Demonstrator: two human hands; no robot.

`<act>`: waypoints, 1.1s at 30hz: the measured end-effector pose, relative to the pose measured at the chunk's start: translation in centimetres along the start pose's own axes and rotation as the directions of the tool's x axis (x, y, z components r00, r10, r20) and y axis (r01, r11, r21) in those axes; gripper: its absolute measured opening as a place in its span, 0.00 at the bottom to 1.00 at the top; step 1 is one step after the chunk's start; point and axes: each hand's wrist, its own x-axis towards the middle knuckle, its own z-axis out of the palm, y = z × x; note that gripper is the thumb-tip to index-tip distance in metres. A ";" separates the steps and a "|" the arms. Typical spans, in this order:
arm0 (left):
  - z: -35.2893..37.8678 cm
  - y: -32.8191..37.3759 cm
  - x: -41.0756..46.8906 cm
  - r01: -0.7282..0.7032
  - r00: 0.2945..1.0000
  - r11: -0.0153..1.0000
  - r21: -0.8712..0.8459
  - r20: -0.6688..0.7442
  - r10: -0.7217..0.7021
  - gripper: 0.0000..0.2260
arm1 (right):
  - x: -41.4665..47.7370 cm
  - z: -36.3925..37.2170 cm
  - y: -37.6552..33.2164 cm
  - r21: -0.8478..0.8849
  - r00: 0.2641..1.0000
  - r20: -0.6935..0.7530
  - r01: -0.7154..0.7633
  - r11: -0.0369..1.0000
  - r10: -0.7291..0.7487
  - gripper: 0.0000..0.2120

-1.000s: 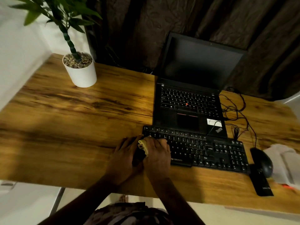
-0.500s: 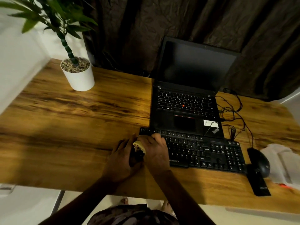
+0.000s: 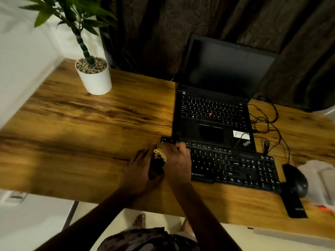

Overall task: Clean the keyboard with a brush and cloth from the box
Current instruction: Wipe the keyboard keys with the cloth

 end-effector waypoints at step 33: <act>0.0 0.5 -0.5 -0.041 0.999 0.998 0.040 -0.032 0.042 0.42 | -3.9 -2.8 9.3 -0.132 0.966 -0.194 -0.197 0.971 0.169 0.26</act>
